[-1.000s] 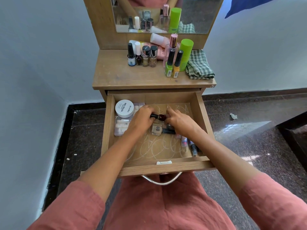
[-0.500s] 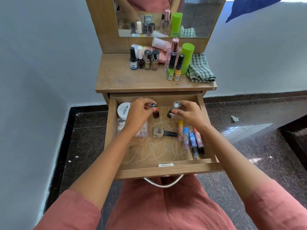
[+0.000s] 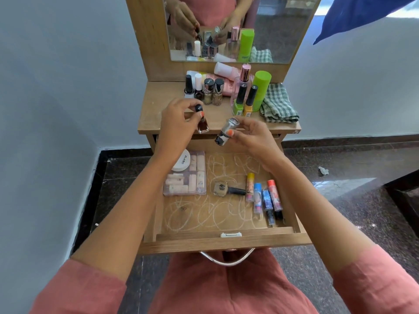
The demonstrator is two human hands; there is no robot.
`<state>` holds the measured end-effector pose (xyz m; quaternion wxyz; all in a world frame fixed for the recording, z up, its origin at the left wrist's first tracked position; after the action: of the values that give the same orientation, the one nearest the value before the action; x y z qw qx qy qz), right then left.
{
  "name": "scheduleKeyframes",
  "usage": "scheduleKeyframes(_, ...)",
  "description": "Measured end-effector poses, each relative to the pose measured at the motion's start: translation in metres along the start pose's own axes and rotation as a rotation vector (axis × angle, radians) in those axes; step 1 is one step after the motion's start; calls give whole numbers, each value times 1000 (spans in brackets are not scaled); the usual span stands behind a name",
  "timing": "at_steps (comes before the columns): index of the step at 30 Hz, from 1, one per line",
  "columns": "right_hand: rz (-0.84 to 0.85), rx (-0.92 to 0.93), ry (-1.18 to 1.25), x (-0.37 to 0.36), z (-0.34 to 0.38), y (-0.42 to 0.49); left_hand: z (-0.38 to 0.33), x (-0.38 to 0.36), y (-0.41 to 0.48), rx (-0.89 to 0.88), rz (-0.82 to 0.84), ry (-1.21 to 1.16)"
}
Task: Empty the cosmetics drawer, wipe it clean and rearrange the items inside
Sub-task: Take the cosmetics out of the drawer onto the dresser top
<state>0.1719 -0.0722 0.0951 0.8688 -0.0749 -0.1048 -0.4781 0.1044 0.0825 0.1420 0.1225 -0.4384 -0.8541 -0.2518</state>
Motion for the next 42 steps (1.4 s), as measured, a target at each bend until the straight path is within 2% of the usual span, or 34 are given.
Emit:
scheduleKeyframes(8,1,69,-174,-24,22,32,13,7,25,-3,-63,98)
scheduleKeyframes(13,-74,177,-477,-34,39,51,20,1,35,-3,-55,106)
scheduleKeyframes(16,-144,200,-526,-35,45,60,21,0,42,-9,-53,118)
scheduleKeyframes(22,-169,243,-617,-43,53,71,27,-2,51,11,-44,110)
scheduleKeyframes(29,-213,252,-628,-47,50,76,43,-13,42,44,6,170)
scheduleKeyframes(42,-234,240,-569,-39,40,70,46,-7,30,57,-106,127)
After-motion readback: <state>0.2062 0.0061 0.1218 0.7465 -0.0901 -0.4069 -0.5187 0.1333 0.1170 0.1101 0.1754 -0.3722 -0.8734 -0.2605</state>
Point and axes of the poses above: each hand's wrist, its own y-axis towards the middle knuckle, its own x-axis out of the back of the hand, z = x × y, the point moved 8 cm from there along y, towards the middle knuckle, and after that the axes turned 2 degrees about -y, right-handed, at the moved point
